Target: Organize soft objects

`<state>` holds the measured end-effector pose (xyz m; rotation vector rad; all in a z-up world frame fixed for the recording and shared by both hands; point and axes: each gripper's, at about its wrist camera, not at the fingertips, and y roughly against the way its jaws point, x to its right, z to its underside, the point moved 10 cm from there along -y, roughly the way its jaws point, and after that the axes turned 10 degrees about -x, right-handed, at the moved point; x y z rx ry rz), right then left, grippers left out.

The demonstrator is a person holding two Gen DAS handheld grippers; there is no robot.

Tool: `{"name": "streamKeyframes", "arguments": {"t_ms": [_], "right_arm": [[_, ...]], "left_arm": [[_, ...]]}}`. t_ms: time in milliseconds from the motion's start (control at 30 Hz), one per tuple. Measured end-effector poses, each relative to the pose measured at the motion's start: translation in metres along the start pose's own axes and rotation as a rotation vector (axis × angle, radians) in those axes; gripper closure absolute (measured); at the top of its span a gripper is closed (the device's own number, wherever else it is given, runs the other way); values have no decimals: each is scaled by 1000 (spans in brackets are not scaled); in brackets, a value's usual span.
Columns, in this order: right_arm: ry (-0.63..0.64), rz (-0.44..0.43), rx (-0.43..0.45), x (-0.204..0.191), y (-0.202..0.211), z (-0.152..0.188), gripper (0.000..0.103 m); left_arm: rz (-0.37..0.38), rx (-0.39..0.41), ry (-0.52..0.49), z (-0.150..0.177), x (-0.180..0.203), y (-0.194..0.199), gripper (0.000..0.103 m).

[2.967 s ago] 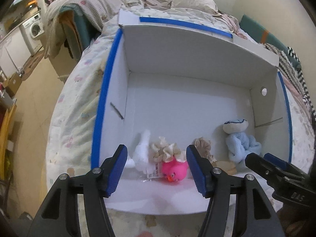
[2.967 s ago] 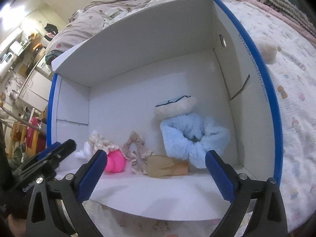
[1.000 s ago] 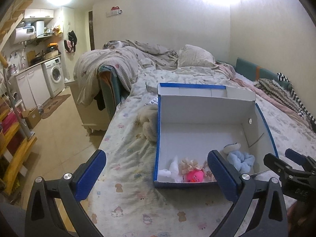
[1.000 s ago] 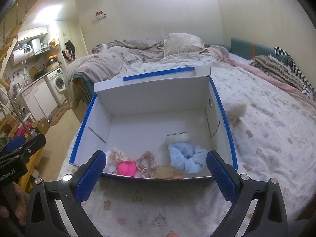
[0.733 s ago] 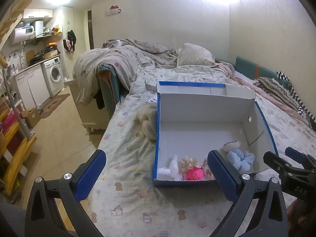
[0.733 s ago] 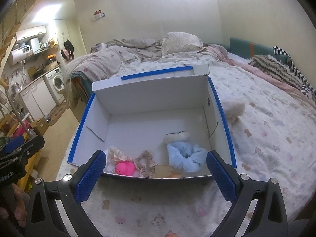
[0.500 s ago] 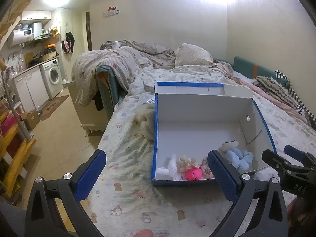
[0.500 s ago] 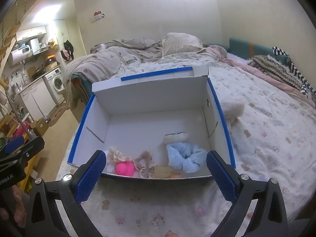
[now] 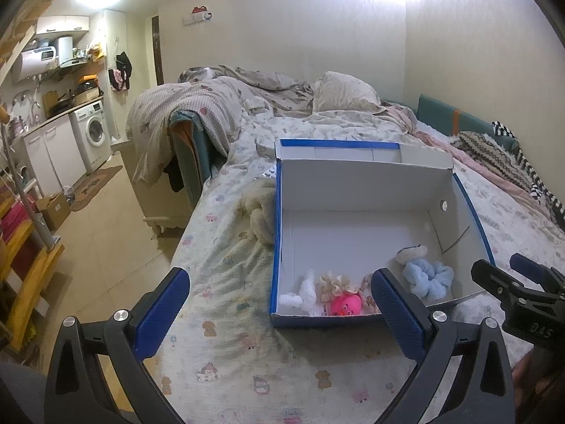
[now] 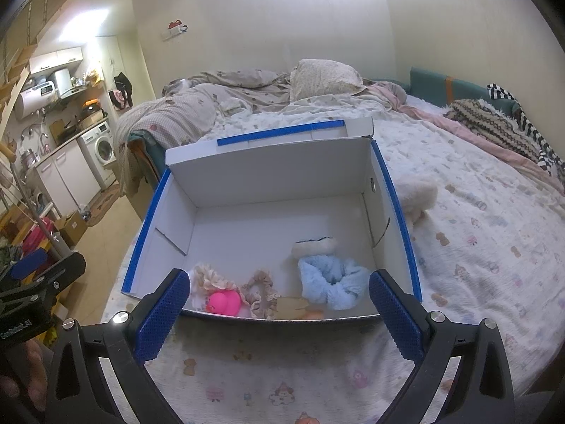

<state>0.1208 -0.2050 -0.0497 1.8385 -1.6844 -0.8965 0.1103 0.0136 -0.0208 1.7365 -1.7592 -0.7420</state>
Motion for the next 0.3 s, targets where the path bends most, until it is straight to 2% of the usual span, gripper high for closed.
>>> {"name": "streamKeyframes", "arguments": {"t_ms": [300], "right_arm": [[-1,1,2,0,0,-1,0]], "left_arm": [[-10,-1,-7,2,-1,-1,0]]}}
